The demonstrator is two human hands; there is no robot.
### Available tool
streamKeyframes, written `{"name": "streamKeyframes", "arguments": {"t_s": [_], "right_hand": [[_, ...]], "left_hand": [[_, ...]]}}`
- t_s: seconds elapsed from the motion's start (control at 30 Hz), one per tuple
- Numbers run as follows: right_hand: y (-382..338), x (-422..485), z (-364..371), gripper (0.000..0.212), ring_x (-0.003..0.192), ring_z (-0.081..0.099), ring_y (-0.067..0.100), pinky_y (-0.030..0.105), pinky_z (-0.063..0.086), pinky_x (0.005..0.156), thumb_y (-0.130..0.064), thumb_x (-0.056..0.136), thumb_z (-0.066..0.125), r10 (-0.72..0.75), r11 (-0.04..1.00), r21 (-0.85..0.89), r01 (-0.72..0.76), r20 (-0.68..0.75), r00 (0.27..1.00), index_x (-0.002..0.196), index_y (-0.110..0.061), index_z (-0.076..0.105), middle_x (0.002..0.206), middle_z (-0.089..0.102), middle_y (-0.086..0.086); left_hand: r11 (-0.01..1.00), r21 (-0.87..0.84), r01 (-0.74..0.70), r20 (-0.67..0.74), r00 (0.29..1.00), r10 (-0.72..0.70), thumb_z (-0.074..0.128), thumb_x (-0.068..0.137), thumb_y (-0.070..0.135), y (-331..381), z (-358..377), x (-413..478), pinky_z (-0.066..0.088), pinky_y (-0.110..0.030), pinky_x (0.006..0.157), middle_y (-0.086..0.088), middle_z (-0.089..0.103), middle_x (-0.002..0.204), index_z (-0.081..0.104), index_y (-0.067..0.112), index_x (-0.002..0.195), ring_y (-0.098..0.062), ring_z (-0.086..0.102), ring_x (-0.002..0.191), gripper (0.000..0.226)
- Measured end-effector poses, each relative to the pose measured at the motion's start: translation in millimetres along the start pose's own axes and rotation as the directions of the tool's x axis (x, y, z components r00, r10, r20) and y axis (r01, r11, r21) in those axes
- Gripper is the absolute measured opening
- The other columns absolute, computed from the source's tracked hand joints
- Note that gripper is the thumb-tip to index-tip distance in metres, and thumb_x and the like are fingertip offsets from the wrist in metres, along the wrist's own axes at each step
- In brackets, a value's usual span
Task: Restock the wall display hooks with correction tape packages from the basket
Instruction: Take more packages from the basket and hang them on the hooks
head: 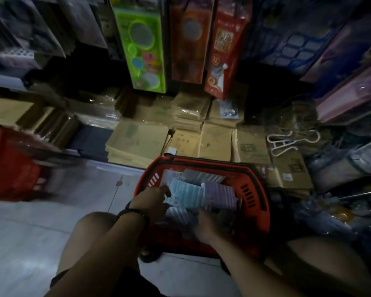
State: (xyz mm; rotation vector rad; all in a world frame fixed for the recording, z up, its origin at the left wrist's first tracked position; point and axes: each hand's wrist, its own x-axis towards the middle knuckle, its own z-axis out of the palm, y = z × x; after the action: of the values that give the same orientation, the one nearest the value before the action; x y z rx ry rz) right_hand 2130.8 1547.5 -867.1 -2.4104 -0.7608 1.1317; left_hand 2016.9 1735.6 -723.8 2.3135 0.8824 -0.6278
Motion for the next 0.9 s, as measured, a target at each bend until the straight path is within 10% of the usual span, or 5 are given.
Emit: {"name": "streamKeyframes", "arguments": {"t_s": [0.23, 0.5, 0.63, 0.77, 0.9], "right_hand": [[-35.7, -6.2, 0.6, 0.020, 0.107, 0.068, 0.015, 0.014, 0.043, 0.079, -0.041, 0.100, 0.060, -0.076, 0.997, 0.008, 0.076, -0.009, 0.997, 0.110, -0.029, 0.073, 0.109, 0.075, -0.008], [-39.2, -5.3, -51.1, 0.029, 0.066, 0.052, -0.002, 0.031, 0.038, 0.064, -0.044, 0.101, 0.062, -0.171, 0.885, 0.418, 0.203, -0.113, 0.979, 0.082, -0.022, 0.063, 0.067, 0.056, -0.015], [-42.2, -5.7, -76.6, 0.030, 0.070, 0.051, -0.002, 0.032, 0.039, 0.066, -0.040, 0.101, 0.058, -0.188, 0.830, 0.512, 0.222, -0.120, 0.975, 0.084, -0.018, 0.067, 0.070, 0.057, -0.018], [-31.5, 4.1, -83.8, 0.034, 0.073, 0.069, 0.016, 0.032, 0.054, 0.056, -0.048, 0.106, 0.054, 0.092, 0.719, 0.694, 0.030, -0.139, 0.986, 0.097, -0.021, 0.072, 0.083, 0.072, -0.005], [4.8, 26.7, -55.4, 0.040, 0.076, 0.071, 0.028, 0.035, 0.064, 0.065, -0.043, 0.091, 0.067, 0.513, 0.645, 0.722, -0.252, -0.164, 0.843, 0.111, -0.009, 0.068, 0.095, 0.073, 0.012]], "left_hand": [[0.999, 0.037, 0.034, 0.095, 0.995, -0.037, 0.072, 0.096, 0.034, 2.0, 9.9, 15.5, 0.054, -0.041, 0.106, -0.003, 0.061, 0.144, 0.052, 0.025, 0.141, -0.024, 0.061, 0.130, 0.050], [1.000, 0.017, 0.007, 0.152, 0.988, -0.010, 0.078, 0.084, 0.051, -8.7, -1.3, 27.5, 0.051, -0.049, 0.110, -0.004, 0.055, 0.148, 0.043, 0.028, 0.149, -0.026, 0.057, 0.134, 0.077], [1.000, -0.018, 0.012, 0.125, 0.992, -0.009, 0.068, 0.100, 0.030, 8.5, -0.7, 23.3, 0.047, -0.039, 0.114, -0.007, 0.059, 0.147, 0.050, 0.017, 0.149, -0.025, 0.057, 0.135, 0.053], [0.995, -0.100, 0.023, 0.077, 0.997, -0.015, 0.068, 0.100, 0.026, 8.2, -1.3, 27.4, 0.047, -0.044, 0.115, -0.006, 0.057, 0.147, 0.050, 0.018, 0.148, -0.026, 0.056, 0.136, 0.052], [0.975, -0.211, 0.063, -0.101, 0.991, -0.086, 0.069, 0.098, 0.027, 3.1, -4.3, 32.7, 0.056, -0.051, 0.102, -0.007, 0.065, 0.135, 0.054, 0.022, 0.136, -0.031, 0.063, 0.125, 0.041]]}}
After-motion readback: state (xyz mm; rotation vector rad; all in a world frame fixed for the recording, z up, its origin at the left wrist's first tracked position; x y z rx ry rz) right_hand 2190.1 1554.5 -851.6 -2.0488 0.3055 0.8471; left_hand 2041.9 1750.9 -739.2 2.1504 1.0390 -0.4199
